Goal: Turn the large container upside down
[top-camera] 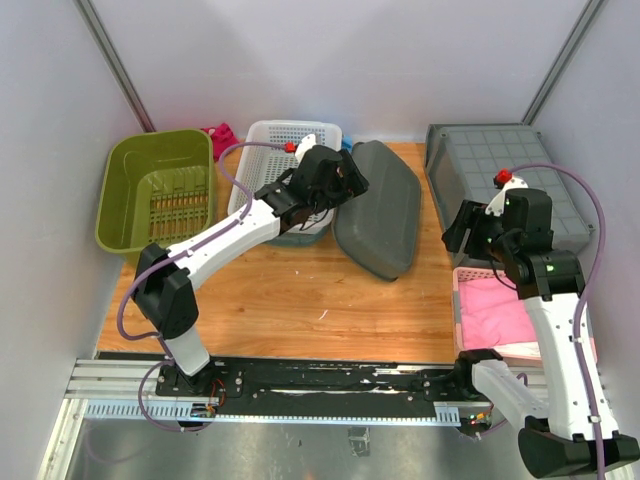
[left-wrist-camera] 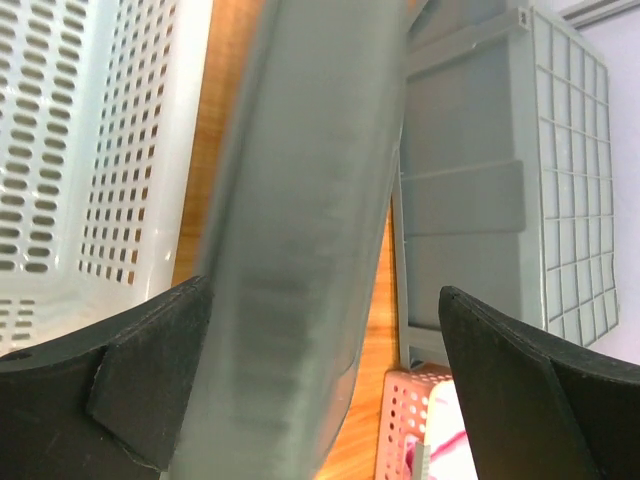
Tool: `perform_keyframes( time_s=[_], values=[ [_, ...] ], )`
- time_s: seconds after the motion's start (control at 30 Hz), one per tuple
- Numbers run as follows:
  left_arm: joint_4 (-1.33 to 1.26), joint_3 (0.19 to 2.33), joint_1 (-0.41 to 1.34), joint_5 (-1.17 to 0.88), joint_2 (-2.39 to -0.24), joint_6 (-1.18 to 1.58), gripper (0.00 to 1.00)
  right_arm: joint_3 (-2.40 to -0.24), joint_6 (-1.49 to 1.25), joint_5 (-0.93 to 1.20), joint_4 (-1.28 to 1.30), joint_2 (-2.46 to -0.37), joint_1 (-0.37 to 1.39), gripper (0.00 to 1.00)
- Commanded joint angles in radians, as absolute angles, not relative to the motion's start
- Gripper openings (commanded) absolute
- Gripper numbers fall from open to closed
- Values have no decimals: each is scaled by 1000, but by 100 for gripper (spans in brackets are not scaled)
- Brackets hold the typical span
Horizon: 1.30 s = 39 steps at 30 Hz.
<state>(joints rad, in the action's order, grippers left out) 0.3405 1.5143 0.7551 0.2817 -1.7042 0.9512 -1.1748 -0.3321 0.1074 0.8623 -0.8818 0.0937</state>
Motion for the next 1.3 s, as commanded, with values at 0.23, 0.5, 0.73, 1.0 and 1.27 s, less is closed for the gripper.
perform_keyframes(
  time_s=[0.23, 0.5, 0.73, 1.0, 1.27],
  values=[
    [391, 1605, 767, 390, -1637, 759, 99, -1121, -292, 166, 841, -909, 259, 69],
    [441, 1637, 767, 472, -1509, 603, 99, -948, -453, 93, 736, -939, 578, 68],
    [527, 1605, 766, 580, -1387, 481, 99, -759, -578, 61, 551, -1058, 648, 67],
    [521, 1496, 758, 593, -1275, 487, 99, -818, -560, -136, 408, -1326, 641, 67],
    [538, 1466, 756, 583, -1245, 469, 99, -1019, -496, -183, 359, -1557, 538, 66]
  ],
)
